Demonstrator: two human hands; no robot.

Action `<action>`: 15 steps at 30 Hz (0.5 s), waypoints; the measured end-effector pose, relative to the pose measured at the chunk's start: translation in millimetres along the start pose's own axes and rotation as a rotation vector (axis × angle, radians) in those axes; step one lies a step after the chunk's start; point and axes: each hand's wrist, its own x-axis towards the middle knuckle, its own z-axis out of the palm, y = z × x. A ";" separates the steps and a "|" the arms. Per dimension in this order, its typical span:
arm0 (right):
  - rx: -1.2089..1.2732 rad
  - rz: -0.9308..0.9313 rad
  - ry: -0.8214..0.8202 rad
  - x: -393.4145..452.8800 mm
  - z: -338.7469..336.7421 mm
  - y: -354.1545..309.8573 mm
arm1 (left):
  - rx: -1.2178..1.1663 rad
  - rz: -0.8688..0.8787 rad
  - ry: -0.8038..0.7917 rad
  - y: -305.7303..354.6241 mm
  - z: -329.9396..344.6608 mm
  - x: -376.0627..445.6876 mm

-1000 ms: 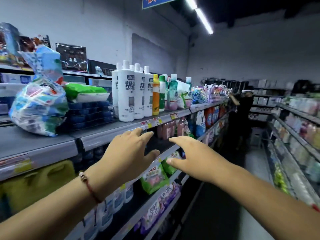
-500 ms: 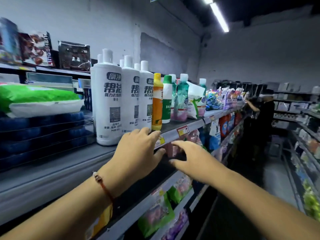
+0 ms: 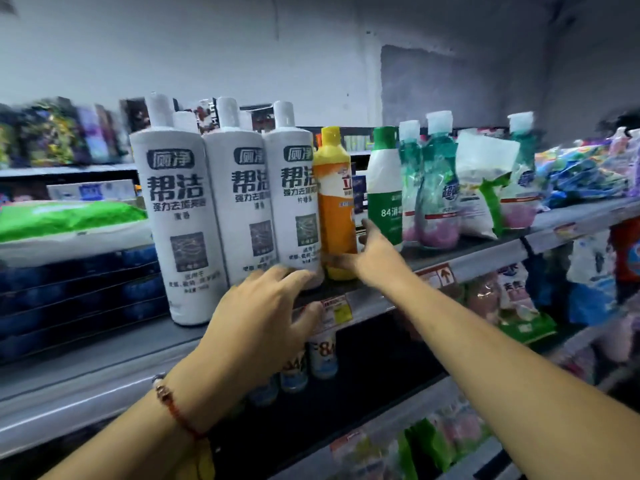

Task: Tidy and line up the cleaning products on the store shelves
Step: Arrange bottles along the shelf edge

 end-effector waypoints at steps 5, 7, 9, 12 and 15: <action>-0.108 0.013 -0.074 33.2 8.2 15.0 | -0.013 -0.091 -0.007 18.3 4.7 -0.3; -0.066 -0.025 -0.039 34.9 7.3 21.3 | -0.047 -0.130 0.006 22.5 4.7 -4.9; 0.013 -0.093 0.018 31.0 3.5 25.3 | -0.114 -0.177 0.032 22.1 4.6 -9.2; 0.194 -0.213 0.087 12.4 -6.1 20.3 | -0.339 -0.289 0.037 18.8 1.9 -12.5; 0.339 -0.268 0.047 -23.3 -16.9 11.9 | -0.678 -0.391 0.085 27.4 -3.9 -14.6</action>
